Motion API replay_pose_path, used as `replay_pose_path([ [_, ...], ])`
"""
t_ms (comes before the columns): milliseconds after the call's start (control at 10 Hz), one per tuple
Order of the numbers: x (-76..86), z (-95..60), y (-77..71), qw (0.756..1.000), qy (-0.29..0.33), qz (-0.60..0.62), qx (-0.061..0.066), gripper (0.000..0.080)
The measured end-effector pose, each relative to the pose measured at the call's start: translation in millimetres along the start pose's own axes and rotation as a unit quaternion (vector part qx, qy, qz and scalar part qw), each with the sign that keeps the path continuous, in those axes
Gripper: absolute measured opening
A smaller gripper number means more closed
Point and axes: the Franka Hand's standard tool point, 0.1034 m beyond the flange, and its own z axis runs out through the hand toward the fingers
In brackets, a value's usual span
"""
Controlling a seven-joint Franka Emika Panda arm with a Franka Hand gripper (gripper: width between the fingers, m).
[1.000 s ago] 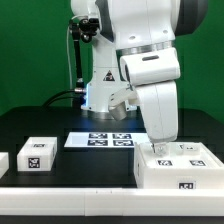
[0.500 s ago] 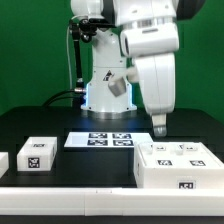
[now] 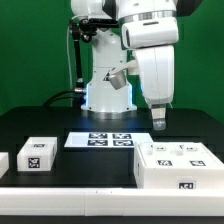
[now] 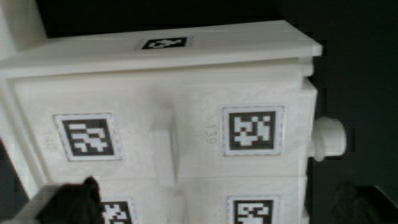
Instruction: Assemble cabinet
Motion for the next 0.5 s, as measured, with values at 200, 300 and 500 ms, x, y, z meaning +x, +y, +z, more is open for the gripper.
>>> replay_pose_path([
  [200, -2.1, 2.6, -9.2, 1.000, 0.002, 0.013, -0.019, 0.0649],
  [300, -1.3, 4.3, -23.1, 0.999, 0.000, 0.030, -0.025, 0.0649],
  [500, 6.9, 7.4, -45.3, 0.997, 0.004, 0.065, -0.041, 0.0649],
])
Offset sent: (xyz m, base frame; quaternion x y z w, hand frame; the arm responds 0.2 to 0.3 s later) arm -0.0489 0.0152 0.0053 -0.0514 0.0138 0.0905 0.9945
